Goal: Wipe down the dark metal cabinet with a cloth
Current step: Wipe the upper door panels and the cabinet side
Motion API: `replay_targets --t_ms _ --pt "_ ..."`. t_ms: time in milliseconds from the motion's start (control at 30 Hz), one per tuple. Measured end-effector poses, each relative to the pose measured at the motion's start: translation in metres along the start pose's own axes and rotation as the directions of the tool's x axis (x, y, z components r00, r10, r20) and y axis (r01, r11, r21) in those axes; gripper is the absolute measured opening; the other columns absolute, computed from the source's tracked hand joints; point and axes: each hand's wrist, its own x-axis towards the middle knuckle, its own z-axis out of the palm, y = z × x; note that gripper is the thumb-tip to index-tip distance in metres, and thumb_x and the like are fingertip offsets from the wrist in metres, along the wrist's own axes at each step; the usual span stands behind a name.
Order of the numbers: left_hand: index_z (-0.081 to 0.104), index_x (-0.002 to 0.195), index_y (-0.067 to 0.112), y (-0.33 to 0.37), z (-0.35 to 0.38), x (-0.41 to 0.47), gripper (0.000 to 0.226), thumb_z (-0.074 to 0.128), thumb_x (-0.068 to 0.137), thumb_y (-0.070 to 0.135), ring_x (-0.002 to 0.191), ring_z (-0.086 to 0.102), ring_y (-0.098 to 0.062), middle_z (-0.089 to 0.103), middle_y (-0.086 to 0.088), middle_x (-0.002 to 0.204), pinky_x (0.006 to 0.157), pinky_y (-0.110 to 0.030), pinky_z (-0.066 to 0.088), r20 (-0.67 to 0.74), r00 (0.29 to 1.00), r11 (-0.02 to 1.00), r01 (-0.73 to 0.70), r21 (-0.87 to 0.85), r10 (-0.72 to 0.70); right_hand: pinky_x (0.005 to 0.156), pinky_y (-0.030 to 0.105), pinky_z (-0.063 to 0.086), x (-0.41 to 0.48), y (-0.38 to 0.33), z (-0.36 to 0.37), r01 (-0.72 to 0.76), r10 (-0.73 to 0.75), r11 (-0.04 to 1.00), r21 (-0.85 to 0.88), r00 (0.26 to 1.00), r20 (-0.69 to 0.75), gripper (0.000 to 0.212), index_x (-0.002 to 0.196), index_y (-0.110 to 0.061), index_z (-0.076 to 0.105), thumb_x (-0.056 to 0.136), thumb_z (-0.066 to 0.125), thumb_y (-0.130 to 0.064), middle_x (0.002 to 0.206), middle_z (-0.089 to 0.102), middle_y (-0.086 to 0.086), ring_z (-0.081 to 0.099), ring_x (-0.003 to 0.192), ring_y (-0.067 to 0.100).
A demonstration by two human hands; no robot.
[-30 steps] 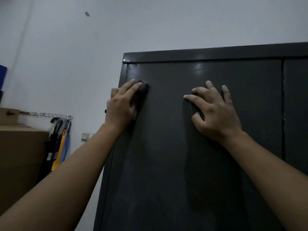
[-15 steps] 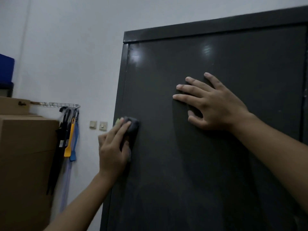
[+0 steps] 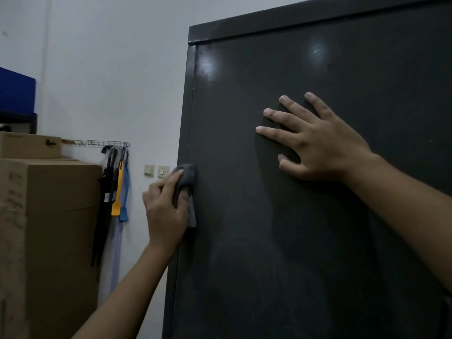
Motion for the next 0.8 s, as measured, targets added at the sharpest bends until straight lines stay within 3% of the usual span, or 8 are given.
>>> replay_targets --t_ms 100,200,433,600,800 --pt "0.058 0.134 0.014 0.008 0.01 -0.005 0.042 0.062 0.093 0.009 0.102 0.033 -0.008 0.055 -0.013 0.111 0.087 -0.013 0.024 -0.072 0.996 0.998 0.042 -0.035 -0.045 0.122 0.056 0.008 -0.001 -0.005 0.002 -0.006 0.006 1.0 0.007 1.0 -0.016 0.069 0.155 -0.032 0.029 0.091 0.029 -0.057 0.164 0.025 0.002 0.013 0.153 0.029" --pt "0.057 0.134 0.017 0.006 0.01 -0.037 0.042 0.054 0.092 0.022 0.096 0.037 -0.015 0.052 -0.011 0.107 0.085 -0.015 0.024 -0.077 0.996 0.999 0.035 -0.039 -0.038 0.122 0.057 0.008 -0.002 -0.008 0.003 -0.004 0.004 1.0 0.0 1.0 -0.019 0.069 0.156 -0.032 0.029 0.091 0.03 -0.057 0.164 0.025 0.003 0.013 0.153 0.031" --pt "0.051 0.124 0.02 -0.045 -0.014 -0.184 0.05 0.051 0.075 0.028 0.094 0.046 -0.027 0.05 -0.011 0.122 0.082 -0.029 0.03 0.247 0.963 0.99 -0.127 0.065 0.108 0.122 0.059 0.007 -0.004 -0.016 0.004 -0.01 0.01 1.0 -0.004 1.0 -0.004 0.071 0.156 -0.031 0.028 0.09 0.028 -0.058 0.165 0.023 0.003 0.012 0.153 0.032" --pt "0.05 0.126 0.018 -0.051 -0.027 -0.175 0.047 0.051 0.08 0.028 0.099 0.047 -0.027 0.052 -0.014 0.124 0.086 -0.024 0.027 0.318 0.945 0.995 -0.09 0.032 0.075 0.122 0.057 0.007 -0.007 -0.023 0.007 -0.002 0.002 1.0 0.004 1.0 -0.004 0.073 0.156 -0.029 0.028 0.09 0.029 -0.058 0.165 0.023 0.004 0.011 0.153 0.034" --pt "0.058 0.124 0.009 -0.003 -0.004 -0.064 0.039 0.053 0.09 0.027 0.101 0.037 -0.008 0.055 -0.015 0.112 0.088 -0.017 0.027 0.042 0.991 0.989 0.129 -0.073 -0.127 0.123 0.055 0.007 -0.009 -0.032 0.011 -0.011 0.012 0.999 0.04 1.0 -0.018 0.072 0.156 -0.028 0.029 0.09 0.029 -0.057 0.164 0.023 0.004 0.012 0.153 0.033"
